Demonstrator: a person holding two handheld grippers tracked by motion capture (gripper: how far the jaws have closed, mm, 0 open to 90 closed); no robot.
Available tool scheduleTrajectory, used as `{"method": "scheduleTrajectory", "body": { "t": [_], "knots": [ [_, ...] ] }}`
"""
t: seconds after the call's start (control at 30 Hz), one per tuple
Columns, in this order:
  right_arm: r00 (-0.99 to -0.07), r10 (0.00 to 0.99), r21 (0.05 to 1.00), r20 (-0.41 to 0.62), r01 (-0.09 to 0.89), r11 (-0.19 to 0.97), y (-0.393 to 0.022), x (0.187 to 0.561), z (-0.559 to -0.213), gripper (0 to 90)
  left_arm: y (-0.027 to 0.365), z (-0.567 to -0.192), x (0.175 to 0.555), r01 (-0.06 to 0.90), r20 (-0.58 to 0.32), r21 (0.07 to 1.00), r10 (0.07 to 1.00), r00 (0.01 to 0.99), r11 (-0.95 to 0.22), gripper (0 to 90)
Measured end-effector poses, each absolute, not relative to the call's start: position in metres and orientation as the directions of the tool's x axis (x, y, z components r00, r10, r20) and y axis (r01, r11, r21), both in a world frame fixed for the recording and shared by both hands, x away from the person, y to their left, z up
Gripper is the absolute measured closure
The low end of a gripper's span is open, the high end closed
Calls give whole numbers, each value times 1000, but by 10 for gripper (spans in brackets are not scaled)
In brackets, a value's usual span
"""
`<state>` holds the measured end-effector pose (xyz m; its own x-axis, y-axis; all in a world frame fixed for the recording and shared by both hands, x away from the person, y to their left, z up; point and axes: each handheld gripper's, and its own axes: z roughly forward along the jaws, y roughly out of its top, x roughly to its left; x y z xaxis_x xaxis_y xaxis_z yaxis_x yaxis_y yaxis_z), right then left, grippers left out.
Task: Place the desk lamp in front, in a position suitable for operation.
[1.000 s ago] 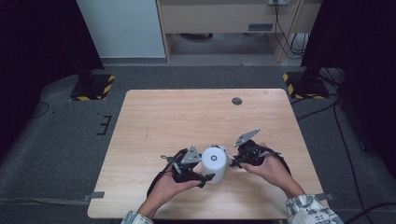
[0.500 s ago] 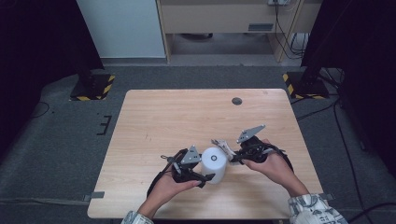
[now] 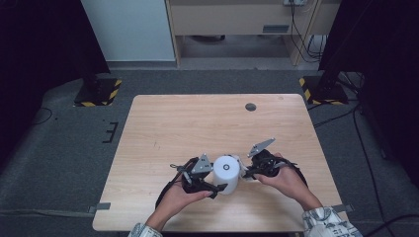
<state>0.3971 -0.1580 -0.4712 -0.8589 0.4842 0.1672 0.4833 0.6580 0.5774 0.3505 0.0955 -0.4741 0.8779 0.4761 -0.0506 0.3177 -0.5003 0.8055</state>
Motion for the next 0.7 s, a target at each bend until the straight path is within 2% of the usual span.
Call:
{"method": "scheduleTrajectory", "body": {
  "t": [0.17,0.47,0.7],
  "knots": [
    [-857,486,583,172,486,651,-160,394,-475,800,95,-474,350,317,-50,805,476,878,-501,150],
    [-868,476,638,142,448,626,-172,373,-455,801,94,-474,350,313,-47,806,474,880,-502,155],
    [-878,448,607,166,449,656,-167,356,-471,801,94,-474,351,312,-45,805,472,880,-506,155]
  ]
}}
